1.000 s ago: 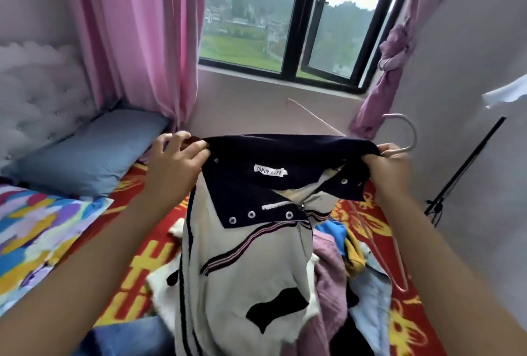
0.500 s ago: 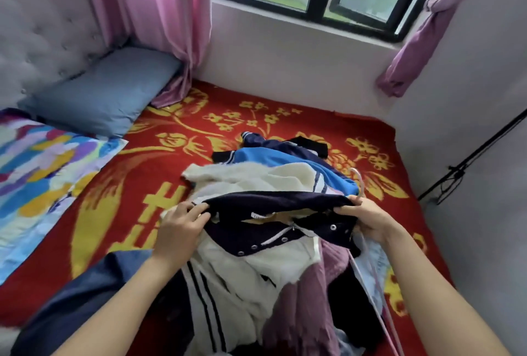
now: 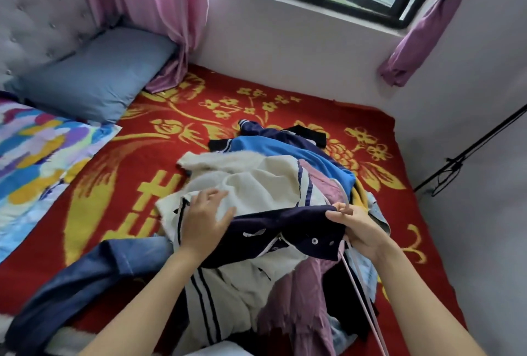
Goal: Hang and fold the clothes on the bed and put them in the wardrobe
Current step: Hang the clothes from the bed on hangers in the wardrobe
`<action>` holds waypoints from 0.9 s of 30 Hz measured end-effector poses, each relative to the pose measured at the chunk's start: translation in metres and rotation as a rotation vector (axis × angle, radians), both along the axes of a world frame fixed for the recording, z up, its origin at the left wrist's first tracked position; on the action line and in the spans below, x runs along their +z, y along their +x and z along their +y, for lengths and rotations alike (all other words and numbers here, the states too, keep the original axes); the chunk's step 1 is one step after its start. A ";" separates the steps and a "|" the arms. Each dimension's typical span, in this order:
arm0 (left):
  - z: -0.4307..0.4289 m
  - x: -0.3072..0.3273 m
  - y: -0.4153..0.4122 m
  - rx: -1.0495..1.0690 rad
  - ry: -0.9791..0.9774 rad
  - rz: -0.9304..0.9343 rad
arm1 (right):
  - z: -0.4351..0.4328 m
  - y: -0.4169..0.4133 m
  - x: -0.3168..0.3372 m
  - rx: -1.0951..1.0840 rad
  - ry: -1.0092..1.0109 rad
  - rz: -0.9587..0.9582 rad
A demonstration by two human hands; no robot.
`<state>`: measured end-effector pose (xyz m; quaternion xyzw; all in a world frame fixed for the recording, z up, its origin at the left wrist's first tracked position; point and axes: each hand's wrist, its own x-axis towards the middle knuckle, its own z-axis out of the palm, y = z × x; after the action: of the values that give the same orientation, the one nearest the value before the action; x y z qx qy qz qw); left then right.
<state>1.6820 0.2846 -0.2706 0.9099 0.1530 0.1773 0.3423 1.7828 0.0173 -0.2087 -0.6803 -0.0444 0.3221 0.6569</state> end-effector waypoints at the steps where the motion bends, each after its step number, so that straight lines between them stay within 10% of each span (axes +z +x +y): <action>1: -0.007 0.002 0.010 -0.082 -0.069 0.066 | 0.001 -0.002 -0.001 0.003 0.015 0.004; 7: -0.056 0.022 0.054 -0.501 -0.451 0.370 | 0.004 -0.008 0.001 0.025 0.049 -0.014; 19: -0.063 0.030 0.069 -0.459 -0.519 0.424 | -0.005 -0.014 -0.012 -0.068 -0.053 0.002; 27: -0.046 -0.009 0.030 -0.067 0.156 0.244 | 0.005 -0.002 -0.010 -0.229 0.023 0.039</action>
<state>1.7122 0.2389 -0.2798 0.9531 0.1490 0.0652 0.2551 1.7810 0.0225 -0.2190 -0.6670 0.0428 0.2577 0.6978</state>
